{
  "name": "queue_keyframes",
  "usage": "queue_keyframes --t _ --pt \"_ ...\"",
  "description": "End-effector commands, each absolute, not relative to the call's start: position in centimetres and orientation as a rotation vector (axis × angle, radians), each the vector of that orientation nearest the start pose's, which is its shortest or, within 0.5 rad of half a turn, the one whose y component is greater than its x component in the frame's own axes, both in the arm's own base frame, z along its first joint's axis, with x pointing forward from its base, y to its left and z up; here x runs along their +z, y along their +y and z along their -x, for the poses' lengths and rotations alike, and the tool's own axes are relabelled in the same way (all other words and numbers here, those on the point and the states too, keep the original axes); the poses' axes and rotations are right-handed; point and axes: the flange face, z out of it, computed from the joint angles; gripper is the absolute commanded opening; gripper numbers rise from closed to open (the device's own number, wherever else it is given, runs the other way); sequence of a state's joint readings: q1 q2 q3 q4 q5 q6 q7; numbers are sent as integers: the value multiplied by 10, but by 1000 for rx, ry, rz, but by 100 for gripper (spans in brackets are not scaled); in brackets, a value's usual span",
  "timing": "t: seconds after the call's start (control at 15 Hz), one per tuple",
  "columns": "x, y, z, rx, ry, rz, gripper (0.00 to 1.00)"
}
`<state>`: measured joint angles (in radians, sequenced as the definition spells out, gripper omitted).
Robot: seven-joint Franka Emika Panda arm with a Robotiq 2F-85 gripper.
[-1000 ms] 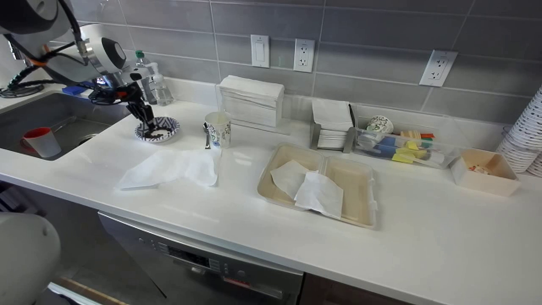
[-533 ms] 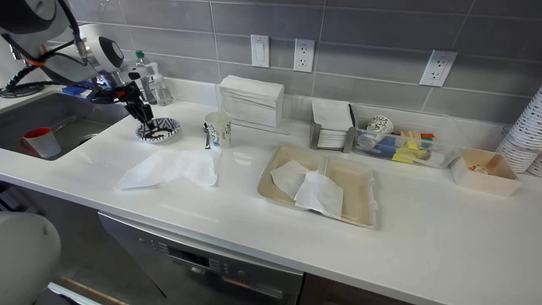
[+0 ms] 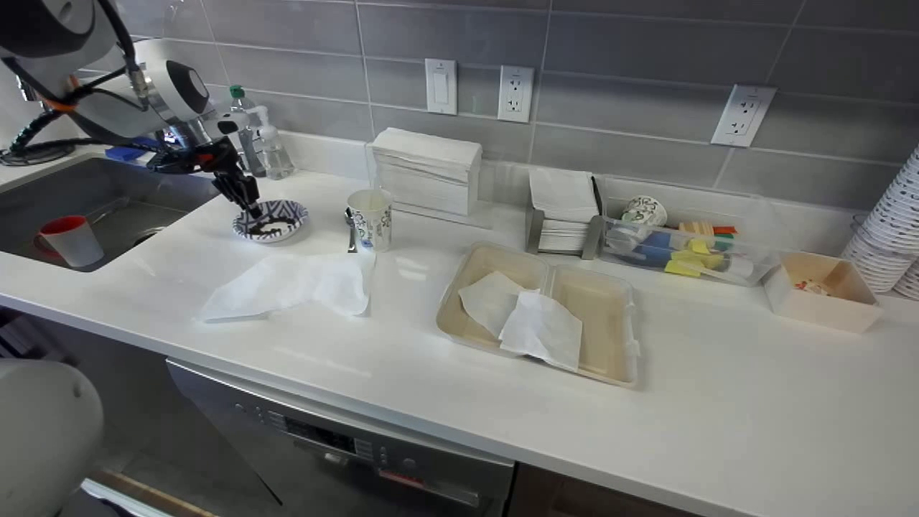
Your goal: Pick up the plate and pour it's contents in the cup
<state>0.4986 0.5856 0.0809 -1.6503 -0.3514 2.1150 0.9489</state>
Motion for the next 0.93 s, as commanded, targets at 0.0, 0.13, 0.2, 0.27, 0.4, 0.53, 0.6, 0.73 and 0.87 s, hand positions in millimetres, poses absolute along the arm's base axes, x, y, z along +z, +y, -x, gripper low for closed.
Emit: queue_keyframes --t 0.0,0.13,0.2,0.27,0.4,0.53,0.6,0.73,0.87 --pt "260 351 -578 -149 267 3411 10" --pt "264 350 -578 -159 259 3413 2" --pt "267 350 -579 -165 257 3420 0" --pt "270 349 -579 -172 255 3424 0" --pt "280 348 -580 -194 245 3434 1" --pt "294 348 -580 -212 245 3445 1" --pt "301 348 -580 -222 248 3449 1" --pt "318 347 -578 -234 259 3460 1" --pt "334 343 -575 -232 263 3483 1"
